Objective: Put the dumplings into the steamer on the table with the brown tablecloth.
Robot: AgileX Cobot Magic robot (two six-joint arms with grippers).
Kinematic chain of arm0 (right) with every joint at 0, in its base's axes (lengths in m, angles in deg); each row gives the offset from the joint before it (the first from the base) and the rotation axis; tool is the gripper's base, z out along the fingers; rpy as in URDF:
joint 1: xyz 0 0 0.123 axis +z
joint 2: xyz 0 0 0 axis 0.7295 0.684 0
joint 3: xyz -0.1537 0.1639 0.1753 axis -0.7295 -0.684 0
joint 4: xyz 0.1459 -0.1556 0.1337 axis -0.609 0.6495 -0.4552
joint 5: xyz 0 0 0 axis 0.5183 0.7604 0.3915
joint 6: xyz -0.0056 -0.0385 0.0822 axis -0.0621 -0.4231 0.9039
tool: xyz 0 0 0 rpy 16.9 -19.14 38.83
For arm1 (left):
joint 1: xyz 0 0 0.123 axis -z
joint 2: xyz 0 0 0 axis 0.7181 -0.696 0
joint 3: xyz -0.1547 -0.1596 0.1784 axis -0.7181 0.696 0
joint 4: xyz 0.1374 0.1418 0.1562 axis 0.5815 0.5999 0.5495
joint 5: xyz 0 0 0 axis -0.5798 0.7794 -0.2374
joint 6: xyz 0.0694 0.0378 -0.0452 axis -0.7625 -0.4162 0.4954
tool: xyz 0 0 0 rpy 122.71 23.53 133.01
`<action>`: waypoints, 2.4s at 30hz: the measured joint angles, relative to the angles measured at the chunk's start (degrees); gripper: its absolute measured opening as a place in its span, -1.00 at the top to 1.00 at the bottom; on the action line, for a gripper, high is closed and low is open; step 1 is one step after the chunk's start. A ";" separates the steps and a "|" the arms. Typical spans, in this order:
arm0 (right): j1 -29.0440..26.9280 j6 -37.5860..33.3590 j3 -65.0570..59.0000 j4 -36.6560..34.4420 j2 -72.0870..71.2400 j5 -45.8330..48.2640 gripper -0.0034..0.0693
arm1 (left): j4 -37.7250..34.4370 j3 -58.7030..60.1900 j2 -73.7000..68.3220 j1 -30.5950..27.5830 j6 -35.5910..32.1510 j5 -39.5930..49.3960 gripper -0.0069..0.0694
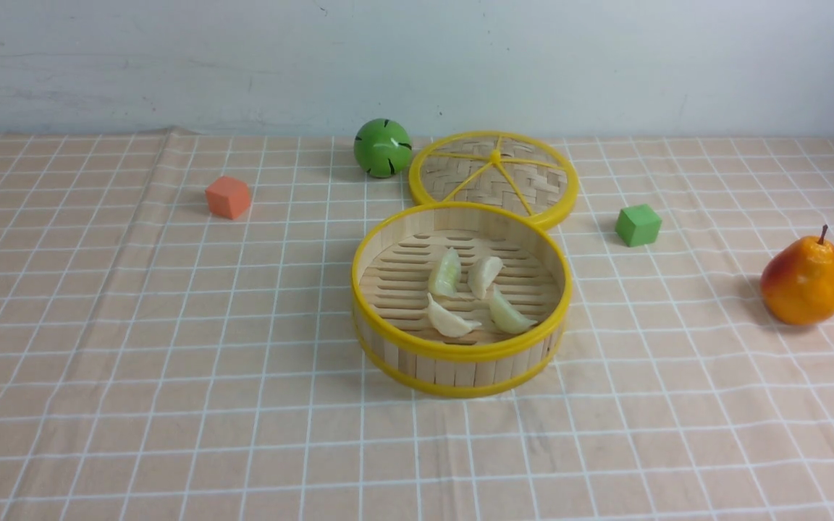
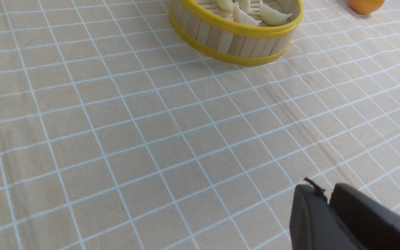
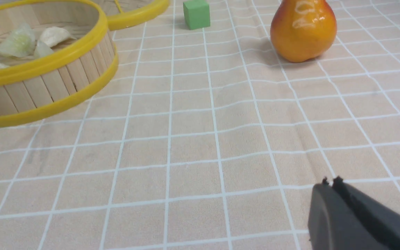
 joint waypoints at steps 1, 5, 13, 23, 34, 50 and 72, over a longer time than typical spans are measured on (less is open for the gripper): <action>0.00 0.00 0.06 -0.19 0.00 0.34 0.93 | 0.00 0.00 0.00 0.00 0.00 0.00 0.61; 0.00 0.00 0.13 -0.55 0.00 0.59 0.92 | 0.00 0.00 0.00 0.00 0.00 0.00 0.60; 0.00 0.00 0.13 -0.55 0.00 0.64 0.90 | 0.00 0.00 0.00 0.00 0.00 0.00 0.58; 0.00 0.00 0.13 -0.55 0.00 0.64 0.88 | 0.00 0.00 0.00 0.00 0.00 0.00 0.58; 0.00 0.00 0.13 -0.55 0.00 0.64 0.88 | 0.14 2.40 1.06 -0.13 0.06 -5.32 0.55; 0.00 0.00 0.13 -1.00 0.00 0.71 0.87 | 0.25 29.50 3.98 -31.14 0.06 -46.68 0.86; 0.00 0.00 0.17 -1.00 -0.01 0.74 0.83 | 2.63 30.02 3.98 -33.07 0.06 -32.48 0.86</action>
